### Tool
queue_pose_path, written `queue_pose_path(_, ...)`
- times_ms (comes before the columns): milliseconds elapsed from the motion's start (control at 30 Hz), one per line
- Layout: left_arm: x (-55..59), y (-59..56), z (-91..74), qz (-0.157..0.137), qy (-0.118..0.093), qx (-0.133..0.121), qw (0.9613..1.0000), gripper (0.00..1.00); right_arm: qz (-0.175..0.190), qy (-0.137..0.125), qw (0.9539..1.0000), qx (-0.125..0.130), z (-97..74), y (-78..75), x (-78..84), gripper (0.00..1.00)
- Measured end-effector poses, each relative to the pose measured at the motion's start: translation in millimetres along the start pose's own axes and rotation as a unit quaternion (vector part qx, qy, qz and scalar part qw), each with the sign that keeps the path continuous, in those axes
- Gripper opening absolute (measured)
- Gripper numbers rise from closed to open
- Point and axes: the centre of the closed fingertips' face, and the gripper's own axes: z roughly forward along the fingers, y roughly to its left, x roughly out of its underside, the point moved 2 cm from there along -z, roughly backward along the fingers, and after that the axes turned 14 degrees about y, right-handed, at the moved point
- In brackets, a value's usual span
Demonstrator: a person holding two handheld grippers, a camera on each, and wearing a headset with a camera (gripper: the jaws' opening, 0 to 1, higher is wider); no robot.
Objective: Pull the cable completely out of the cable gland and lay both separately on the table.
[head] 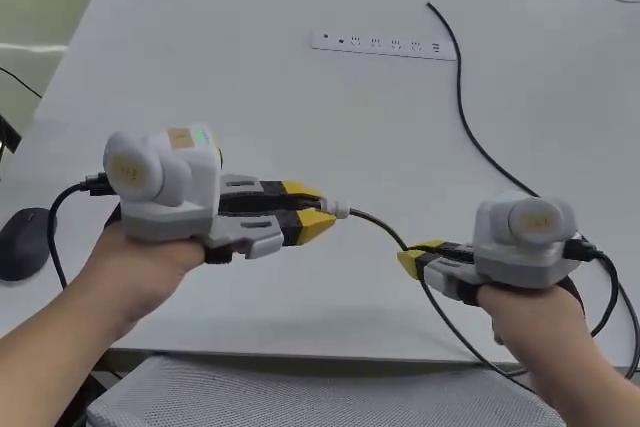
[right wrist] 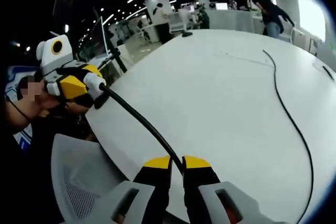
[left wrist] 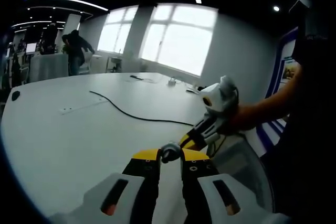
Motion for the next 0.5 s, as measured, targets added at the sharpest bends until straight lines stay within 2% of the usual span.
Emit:
queue_pose_path(67,-0.3,0.3,0.0,0.001,0.001,0.001,1.0,0.15,-0.025,-0.004,0.9997,0.004,-3.1,1.6,-2.6,0.04)
queue_pose_path(167,0.3,1.0,0.0,0.003,0.003,0.001,1.0,0.15,-0.026,-0.026,0.9993,-0.007,-10.9,7.9,-15.2,0.13)
queue_pose_path(267,1.1,1.3,-0.9,0.003,0.005,0.003,1.0,0.15,-0.069,-0.044,0.9966,0.002,-19.8,16.1,-31.5,0.16)
queue_pose_path(333,1.9,2.4,-1.8,0.003,0.006,0.003,1.0,0.15,-0.118,-0.054,0.9915,0.009,-25.0,26.1,-44.2,0.2)
queue_pose_path(367,2.0,3.0,-2.2,0.002,0.006,0.003,1.0,0.15,-0.149,-0.058,0.9871,0.009,-27.5,34.2,-50.3,0.22)
queue_pose_path(500,1.5,2.8,-2.4,0.002,0.005,0.005,1.0,0.15,-0.228,-0.058,0.9718,0.013,-29.9,56.0,-59.5,0.25)
